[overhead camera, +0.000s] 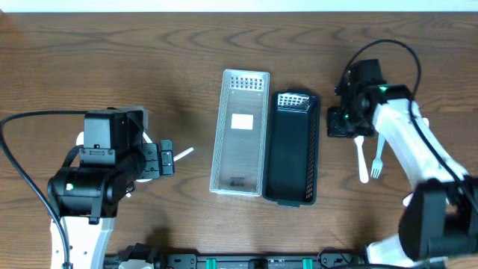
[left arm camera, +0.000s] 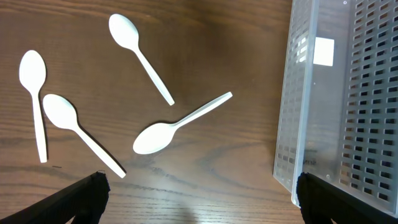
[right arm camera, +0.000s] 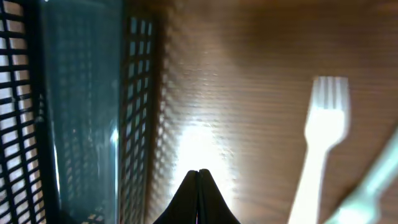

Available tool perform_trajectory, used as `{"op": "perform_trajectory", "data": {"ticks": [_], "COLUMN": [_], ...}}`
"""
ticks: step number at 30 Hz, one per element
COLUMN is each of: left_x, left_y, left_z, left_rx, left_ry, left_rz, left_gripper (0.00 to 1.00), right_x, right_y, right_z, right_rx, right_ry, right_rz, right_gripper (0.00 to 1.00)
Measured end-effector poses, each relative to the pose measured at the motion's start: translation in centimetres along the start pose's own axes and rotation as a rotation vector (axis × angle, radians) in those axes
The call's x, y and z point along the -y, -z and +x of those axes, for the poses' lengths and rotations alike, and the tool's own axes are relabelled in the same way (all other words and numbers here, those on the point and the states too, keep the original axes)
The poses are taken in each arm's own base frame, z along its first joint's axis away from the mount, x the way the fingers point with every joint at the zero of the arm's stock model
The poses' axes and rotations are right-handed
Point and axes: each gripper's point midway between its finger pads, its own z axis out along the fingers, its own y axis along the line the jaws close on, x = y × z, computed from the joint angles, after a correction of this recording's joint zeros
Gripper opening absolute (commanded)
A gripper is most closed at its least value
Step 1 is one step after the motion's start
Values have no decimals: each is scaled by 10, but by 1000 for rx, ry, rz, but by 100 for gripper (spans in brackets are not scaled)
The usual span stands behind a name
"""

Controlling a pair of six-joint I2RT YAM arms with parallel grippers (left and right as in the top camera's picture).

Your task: Pack container

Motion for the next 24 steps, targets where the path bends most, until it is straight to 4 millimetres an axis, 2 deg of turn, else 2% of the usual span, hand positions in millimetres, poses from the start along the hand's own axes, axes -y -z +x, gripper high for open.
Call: {"op": "perform_trajectory", "data": {"ticks": [4,8,17,21,24], "left_x": [0,0,0,0,0], "left_y": [-1,-2,-3,-3,-3], "left_z": [0,0,-1,0,0], "left_rx": [-5,-6,-8,-12,-13], "left_ry": [0,0,0,0,0], "left_rz": [-1,-1,-1,-1,-2], "left_gripper": [98,98,98,98,98], "right_x": [-10,-28,-50,-57,-58], "right_y": [-21,-29,-24,-21,-20], "right_z": [2,-3,-42,-52,-53], "right_rx": [-52,-49,108,149,153], "right_ry": [-3,16,72,88,87], "right_rz": [-72,-180,-298,-329,-335], "right_gripper": [1,1,3,3,14]}}
